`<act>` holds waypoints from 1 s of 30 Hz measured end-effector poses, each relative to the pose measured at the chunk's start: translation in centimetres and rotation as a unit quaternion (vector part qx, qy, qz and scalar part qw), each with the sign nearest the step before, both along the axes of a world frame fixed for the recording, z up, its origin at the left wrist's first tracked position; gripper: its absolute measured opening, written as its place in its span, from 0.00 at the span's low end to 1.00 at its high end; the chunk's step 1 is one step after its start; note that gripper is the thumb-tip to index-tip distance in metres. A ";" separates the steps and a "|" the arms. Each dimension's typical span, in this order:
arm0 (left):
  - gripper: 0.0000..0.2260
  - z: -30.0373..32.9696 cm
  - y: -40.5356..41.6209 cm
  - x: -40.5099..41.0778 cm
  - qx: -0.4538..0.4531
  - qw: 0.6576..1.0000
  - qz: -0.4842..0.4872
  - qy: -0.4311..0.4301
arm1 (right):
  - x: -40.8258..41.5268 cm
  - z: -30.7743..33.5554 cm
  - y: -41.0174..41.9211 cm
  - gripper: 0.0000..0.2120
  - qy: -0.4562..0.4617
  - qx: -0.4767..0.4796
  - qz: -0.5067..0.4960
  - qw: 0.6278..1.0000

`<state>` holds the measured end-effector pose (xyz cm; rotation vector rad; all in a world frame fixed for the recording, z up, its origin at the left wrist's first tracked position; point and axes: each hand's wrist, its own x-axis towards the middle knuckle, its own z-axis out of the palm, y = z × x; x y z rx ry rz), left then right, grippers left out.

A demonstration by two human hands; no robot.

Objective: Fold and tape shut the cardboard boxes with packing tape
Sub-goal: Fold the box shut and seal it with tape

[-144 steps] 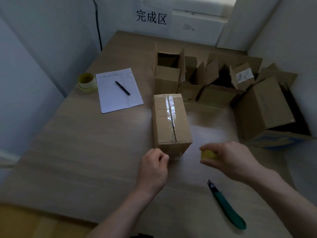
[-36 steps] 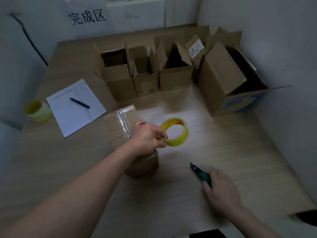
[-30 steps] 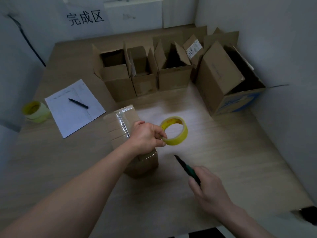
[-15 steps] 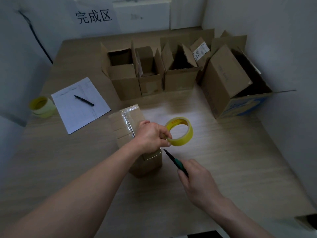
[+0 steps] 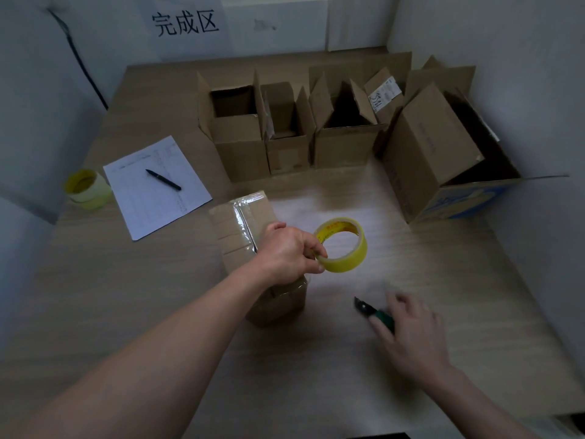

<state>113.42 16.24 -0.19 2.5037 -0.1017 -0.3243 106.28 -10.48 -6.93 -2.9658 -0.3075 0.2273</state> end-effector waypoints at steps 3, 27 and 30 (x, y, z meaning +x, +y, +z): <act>0.11 -0.1 0.0 0.0 0.009 1.000 -0.001 -0.004 | 2.1 3.5 3.0 0.30 -0.203 0.216 0.078 0.952; 0.15 0.5 1.1 -2.3 -0.010 0.984 -0.052 -0.171 | 10.0 7.6 11.8 0.07 0.154 0.011 0.224 0.962; 0.20 0.3 1.1 -2.2 0.031 0.980 -0.090 -0.176 | 10.1 7.2 12.6 0.08 0.193 -0.009 0.200 0.960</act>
